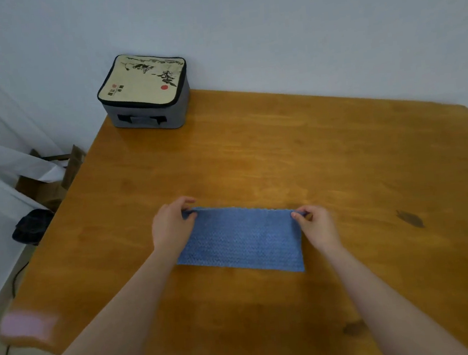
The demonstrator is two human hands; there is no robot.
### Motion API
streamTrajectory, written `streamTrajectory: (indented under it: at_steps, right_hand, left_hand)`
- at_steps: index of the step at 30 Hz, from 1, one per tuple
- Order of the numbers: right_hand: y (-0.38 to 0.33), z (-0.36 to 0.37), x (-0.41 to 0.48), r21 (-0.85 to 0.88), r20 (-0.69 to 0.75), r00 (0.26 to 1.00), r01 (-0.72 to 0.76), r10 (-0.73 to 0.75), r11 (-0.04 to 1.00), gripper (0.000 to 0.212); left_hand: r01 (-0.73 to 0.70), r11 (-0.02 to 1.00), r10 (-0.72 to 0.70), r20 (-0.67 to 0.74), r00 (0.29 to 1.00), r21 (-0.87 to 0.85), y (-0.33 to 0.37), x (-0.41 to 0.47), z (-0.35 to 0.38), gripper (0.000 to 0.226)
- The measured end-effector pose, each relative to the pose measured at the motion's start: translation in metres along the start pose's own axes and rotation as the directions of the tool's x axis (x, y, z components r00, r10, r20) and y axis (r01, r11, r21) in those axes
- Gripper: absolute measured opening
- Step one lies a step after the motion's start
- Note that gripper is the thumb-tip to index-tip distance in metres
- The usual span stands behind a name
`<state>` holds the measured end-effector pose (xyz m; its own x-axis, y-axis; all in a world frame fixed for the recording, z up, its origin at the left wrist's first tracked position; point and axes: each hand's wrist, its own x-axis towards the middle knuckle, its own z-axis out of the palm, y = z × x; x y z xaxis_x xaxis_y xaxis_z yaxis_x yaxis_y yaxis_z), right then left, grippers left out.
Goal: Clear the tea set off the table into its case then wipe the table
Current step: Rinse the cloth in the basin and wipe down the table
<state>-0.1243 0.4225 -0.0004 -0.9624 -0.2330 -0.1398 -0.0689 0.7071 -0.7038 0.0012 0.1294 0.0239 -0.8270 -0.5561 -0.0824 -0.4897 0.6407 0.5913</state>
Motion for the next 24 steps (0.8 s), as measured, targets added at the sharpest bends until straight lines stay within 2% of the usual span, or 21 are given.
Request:
streamTrajectory:
  at_steps: [1,2,3,5,6,8,10,12,14,16,18,20,24]
  right_hand:
    - [0.0,0.003,0.006,-0.005,0.01,1.0,-0.024,0.024,1.0,0.005]
    - [0.0,0.006,0.01,-0.039,0.013,0.999,-0.028,0.029,0.999,0.02]
    - [-0.001,0.008,0.009,-0.122,0.013,1.0,-0.014,0.015,0.992,0.034]
    - [-0.005,0.008,0.001,-0.326,-0.054,0.998,0.003,-0.022,0.945,0.04]
    - [-0.005,0.01,-0.007,-0.376,-0.097,0.995,-0.036,-0.001,0.926,0.037]
    - [-0.004,0.016,-0.029,-0.408,-0.146,0.98,-0.187,0.139,0.893,0.036]
    - [-0.003,0.025,-0.049,-0.456,-0.11,0.949,-0.313,0.296,0.833,0.046]
    - [-0.004,0.033,-0.061,-0.485,-0.061,0.927,-0.352,0.371,0.8,0.047]
    - [-0.011,0.038,-0.064,-0.441,-0.048,0.931,-0.345,0.362,0.828,0.036]
    - [-0.023,0.041,-0.064,-0.392,-0.048,0.97,-0.236,0.237,0.889,0.023]
    - [-0.042,0.041,-0.063,-0.3,-0.06,0.987,-0.163,0.152,0.94,0.019]
    - [-0.066,0.043,-0.059,-0.181,-0.013,0.992,-0.128,0.128,0.975,0.02]
    - [-0.124,0.069,-0.044,-0.093,0.065,0.998,-0.006,0.012,0.996,0.015]
  left_hand:
    - [0.003,0.999,-0.002,-0.013,1.0,0.052,-0.003,0.005,0.007,0.041]
    - [0.025,0.995,-0.023,-0.025,0.999,0.099,-0.006,0.007,0.014,0.052]
    - [0.058,0.991,-0.054,-0.042,0.998,0.12,-0.008,0.005,0.019,0.062]
    - [0.065,0.99,-0.056,-0.075,0.996,0.125,-0.01,-0.004,0.026,0.068]
    - [0.024,0.99,-0.012,-0.087,0.996,0.142,-0.012,-0.012,0.029,0.063]
    - [-0.092,0.98,0.107,-0.077,0.991,0.177,-0.015,-0.034,0.036,0.048]
    - [-0.244,0.954,0.243,0.029,0.97,0.175,-0.014,-0.059,0.043,0.035]
    - [-0.408,0.896,0.385,0.152,0.91,0.176,-0.008,-0.081,0.054,0.025]
    - [-0.46,0.872,0.415,0.245,0.876,0.168,0.003,-0.094,0.062,0.023]
    - [-0.383,0.913,0.338,0.27,0.902,0.138,0.008,-0.101,0.065,0.036]
    - [-0.286,0.955,0.269,0.181,0.946,0.074,0.01,-0.107,0.059,0.051]
    - [-0.179,0.984,0.178,0.07,0.982,0.011,0.005,-0.112,0.045,0.058]
    - [-0.065,0.997,0.065,-0.023,0.998,-0.034,-0.02,-0.121,0.021,0.065]
